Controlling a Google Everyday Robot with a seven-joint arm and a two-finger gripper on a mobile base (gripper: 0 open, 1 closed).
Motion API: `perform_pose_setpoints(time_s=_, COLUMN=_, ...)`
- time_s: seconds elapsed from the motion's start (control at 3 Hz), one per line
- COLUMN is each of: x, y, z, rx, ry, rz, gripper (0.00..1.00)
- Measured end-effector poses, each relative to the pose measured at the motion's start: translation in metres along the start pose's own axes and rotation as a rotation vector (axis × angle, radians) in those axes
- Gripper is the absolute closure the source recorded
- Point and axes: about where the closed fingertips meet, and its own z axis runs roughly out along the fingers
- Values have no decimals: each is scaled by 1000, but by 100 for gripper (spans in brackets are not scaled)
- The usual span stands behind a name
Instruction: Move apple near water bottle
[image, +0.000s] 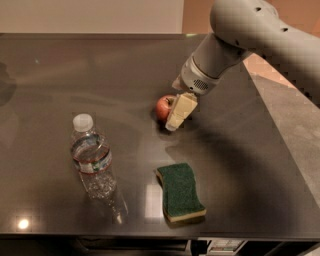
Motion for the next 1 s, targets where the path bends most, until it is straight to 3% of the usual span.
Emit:
perform_pose_setpoints(time_s=0.67, x=-8, y=5, z=-3, rx=-11, ry=-33, rz=-13, gripper=63)
perform_pose_setpoints(time_s=1.0, x=-24, y=27, z=-12, rx=-47, ry=-66, rz=-80, gripper=87)
